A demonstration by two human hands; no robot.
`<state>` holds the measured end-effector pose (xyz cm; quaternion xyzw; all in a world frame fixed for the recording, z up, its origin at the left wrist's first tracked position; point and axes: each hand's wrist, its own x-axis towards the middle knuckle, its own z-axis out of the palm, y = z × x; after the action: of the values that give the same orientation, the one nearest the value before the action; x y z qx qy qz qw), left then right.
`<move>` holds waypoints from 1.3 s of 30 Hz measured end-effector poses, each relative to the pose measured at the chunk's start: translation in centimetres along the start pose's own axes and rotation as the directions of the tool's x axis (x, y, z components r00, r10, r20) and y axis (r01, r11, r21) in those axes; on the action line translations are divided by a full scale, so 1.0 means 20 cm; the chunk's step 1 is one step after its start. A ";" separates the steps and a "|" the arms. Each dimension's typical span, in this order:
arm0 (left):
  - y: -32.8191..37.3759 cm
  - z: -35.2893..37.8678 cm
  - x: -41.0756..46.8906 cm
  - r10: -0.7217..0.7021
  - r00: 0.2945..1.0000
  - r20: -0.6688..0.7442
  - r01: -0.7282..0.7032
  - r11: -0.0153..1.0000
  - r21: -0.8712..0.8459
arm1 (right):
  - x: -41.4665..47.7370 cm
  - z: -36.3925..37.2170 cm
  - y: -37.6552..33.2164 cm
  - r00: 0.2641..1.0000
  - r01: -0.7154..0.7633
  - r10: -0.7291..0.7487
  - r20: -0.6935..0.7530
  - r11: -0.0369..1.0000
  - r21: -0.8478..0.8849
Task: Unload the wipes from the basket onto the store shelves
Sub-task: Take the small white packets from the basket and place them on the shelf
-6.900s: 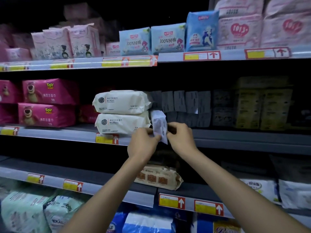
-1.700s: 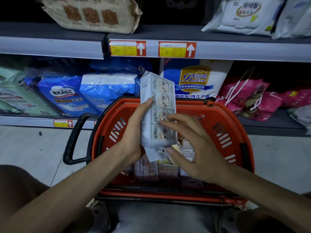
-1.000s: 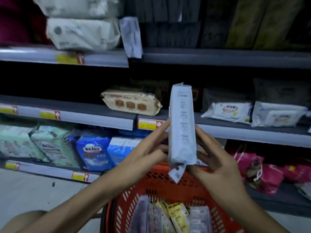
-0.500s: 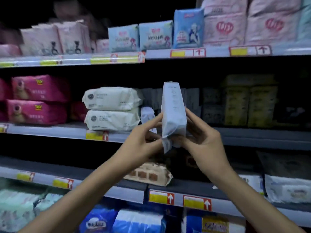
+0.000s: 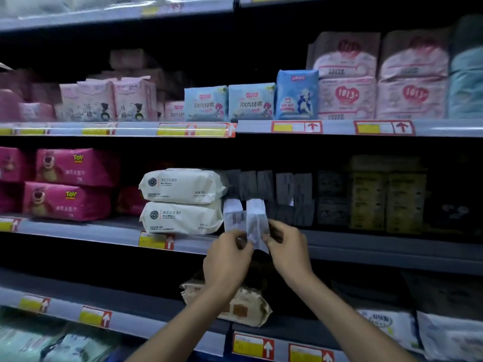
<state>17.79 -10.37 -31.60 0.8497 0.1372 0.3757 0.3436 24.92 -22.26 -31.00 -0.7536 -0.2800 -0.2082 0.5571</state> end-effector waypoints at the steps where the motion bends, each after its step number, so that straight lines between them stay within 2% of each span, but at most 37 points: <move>1: 0.01 0.00 0.00 -0.008 1.000 0.007 0.008 1.000 -0.006 | 0.00 0.00 -0.01 1.000 -0.013 0.013 -0.004 1.000 -0.013; 7: 0.05 -0.04 0.00 -0.034 0.990 0.139 0.041 0.998 -0.044 | 0.01 0.03 -0.06 0.995 -0.097 0.094 -0.044 0.993 -0.074; 11: 0.04 -0.09 -0.05 0.005 0.958 0.285 0.010 0.998 -0.054 | 0.00 -0.01 -0.08 0.991 -0.135 0.136 0.006 0.986 -0.096; 15: 0.03 -0.14 -0.10 0.019 0.944 0.329 -0.007 0.999 -0.040 | -0.04 -0.08 -0.09 0.987 -0.148 0.154 0.050 0.983 -0.113; 18: 0.02 -0.16 -0.17 0.035 0.939 0.342 -0.059 0.997 0.059 | -0.14 -0.17 -0.08 0.986 -0.131 0.144 0.079 0.980 -0.147; 21: -0.01 -0.16 -0.27 0.070 0.927 0.369 -0.132 0.981 0.145 | -0.29 -0.29 -0.05 0.968 -0.144 0.183 0.169 0.965 -0.218; 25: -0.09 -0.07 -0.43 0.099 0.871 0.481 -0.269 0.916 0.298 | -0.53 -0.43 0.07 0.932 -0.166 0.259 0.252 0.926 -0.340; 31: -0.30 0.11 -0.72 0.071 0.754 0.653 -0.420 0.816 0.396 | -0.86 -0.55 0.36 0.810 -0.216 0.450 0.376 0.825 -0.523; 35: -0.44 0.26 -0.91 -0.009 0.698 0.716 -0.411 0.814 0.411 | -1.09 -0.59 0.60 0.772 -0.220 0.497 0.396 0.793 -0.568; 39: -0.58 0.40 -1.09 -0.095 0.625 0.775 -0.377 0.833 0.406 | -1.32 -0.55 0.83 0.656 -0.253 0.617 0.436 0.723 -0.643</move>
<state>9.04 -16.55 -55.21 0.9950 0.0059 -0.0488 0.0865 15.80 -41.51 -56.37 -0.9458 -0.1810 0.1314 0.2355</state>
